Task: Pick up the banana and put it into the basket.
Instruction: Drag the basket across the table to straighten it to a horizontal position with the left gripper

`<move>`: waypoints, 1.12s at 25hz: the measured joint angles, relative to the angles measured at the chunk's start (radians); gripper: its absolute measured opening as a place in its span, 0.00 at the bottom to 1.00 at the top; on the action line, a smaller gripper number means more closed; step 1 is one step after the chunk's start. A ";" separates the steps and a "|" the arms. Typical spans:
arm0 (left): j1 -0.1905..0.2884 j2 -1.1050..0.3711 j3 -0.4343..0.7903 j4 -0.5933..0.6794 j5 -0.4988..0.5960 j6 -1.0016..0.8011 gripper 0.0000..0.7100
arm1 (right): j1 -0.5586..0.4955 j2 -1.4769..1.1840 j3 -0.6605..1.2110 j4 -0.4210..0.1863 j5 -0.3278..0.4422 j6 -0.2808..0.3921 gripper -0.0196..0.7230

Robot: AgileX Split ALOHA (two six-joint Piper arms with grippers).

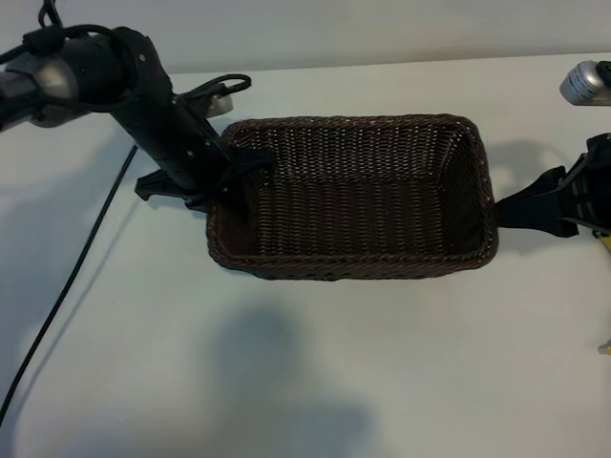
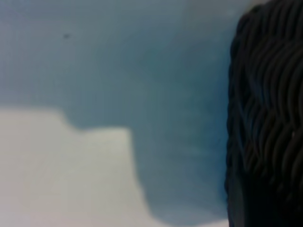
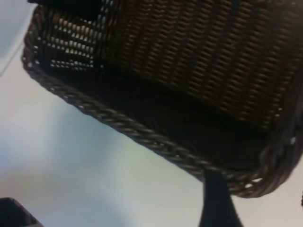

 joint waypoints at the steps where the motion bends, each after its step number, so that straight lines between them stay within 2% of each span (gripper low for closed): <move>1: -0.001 0.003 -0.002 -0.001 -0.001 -0.001 0.22 | 0.000 0.000 0.000 0.000 0.000 0.000 0.62; 13: -0.002 0.006 -0.004 -0.008 -0.001 -0.017 0.23 | 0.000 0.000 0.000 0.000 0.000 0.000 0.62; 15: -0.007 0.004 -0.004 -0.008 -0.005 -0.019 0.29 | 0.000 0.000 0.000 0.000 0.000 0.000 0.62; 21: -0.011 -0.030 0.000 0.007 0.002 -0.026 0.68 | 0.000 0.000 0.000 0.000 0.000 0.000 0.62; 24: -0.011 -0.074 0.000 0.012 0.025 -0.026 0.77 | 0.000 0.000 0.000 0.000 0.000 0.000 0.62; 28: -0.011 -0.134 0.000 0.014 0.053 -0.027 0.78 | 0.000 0.000 0.000 0.000 0.000 0.000 0.62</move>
